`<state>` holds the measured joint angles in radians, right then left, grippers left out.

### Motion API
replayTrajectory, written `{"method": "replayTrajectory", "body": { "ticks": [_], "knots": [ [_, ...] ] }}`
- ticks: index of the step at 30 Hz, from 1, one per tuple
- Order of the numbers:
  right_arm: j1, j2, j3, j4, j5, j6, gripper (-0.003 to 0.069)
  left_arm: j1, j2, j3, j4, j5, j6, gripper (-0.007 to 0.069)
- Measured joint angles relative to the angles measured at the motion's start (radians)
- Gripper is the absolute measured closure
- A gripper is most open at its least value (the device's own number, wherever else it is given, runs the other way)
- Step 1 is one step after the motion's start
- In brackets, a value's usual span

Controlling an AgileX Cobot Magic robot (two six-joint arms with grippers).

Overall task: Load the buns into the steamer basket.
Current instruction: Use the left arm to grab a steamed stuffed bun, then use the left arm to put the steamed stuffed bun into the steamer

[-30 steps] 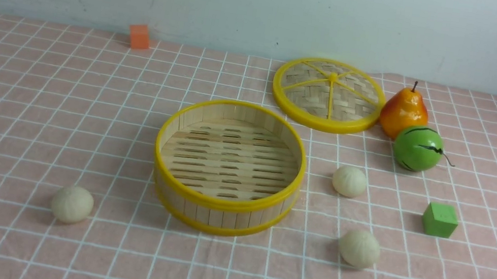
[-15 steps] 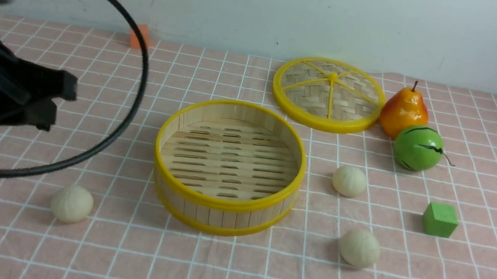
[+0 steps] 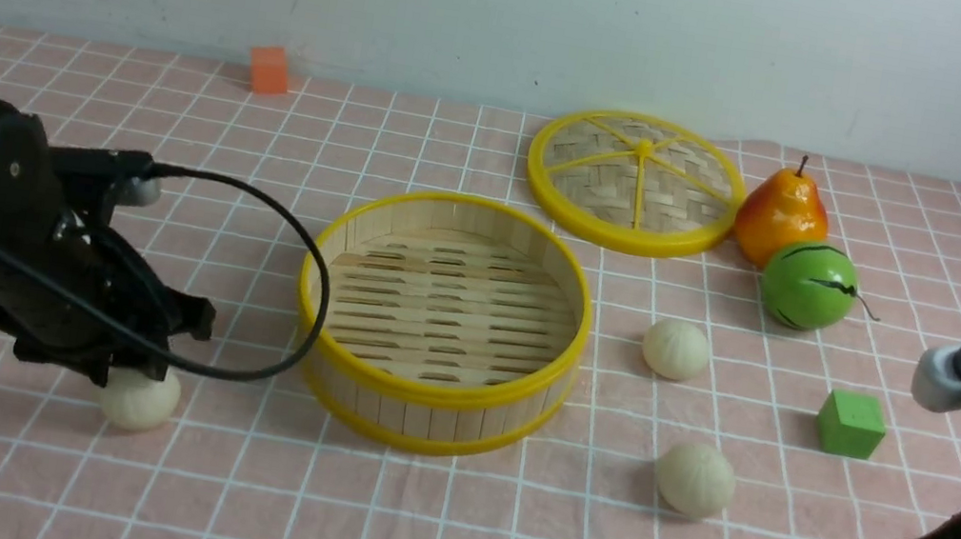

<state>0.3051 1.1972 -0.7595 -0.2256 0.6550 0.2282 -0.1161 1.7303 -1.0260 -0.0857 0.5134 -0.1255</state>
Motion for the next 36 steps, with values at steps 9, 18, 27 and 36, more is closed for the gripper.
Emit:
{"method": "replayTrajectory", "body": {
  "ticks": [9,18,27,36],
  "knots": [
    [0.0,0.0,0.0,0.014,-0.028,0.0,0.0664,-0.016,0.021,-0.056,0.01,0.018,-0.001,0.063],
    [0.0,0.046,0.0,0.051,-0.069,0.0,0.0661,-0.234,0.012,-0.456,0.029,0.089,-0.001,0.0634],
    [0.0,0.132,0.0,0.129,-0.032,-0.035,0.0637,-0.288,0.346,-0.619,0.077,0.114,-0.001,0.0499],
    [0.0,0.253,-0.146,0.378,0.031,-0.267,0.0412,-0.288,0.27,-0.699,0.056,0.272,-0.043,0.0174]
  ]
}}
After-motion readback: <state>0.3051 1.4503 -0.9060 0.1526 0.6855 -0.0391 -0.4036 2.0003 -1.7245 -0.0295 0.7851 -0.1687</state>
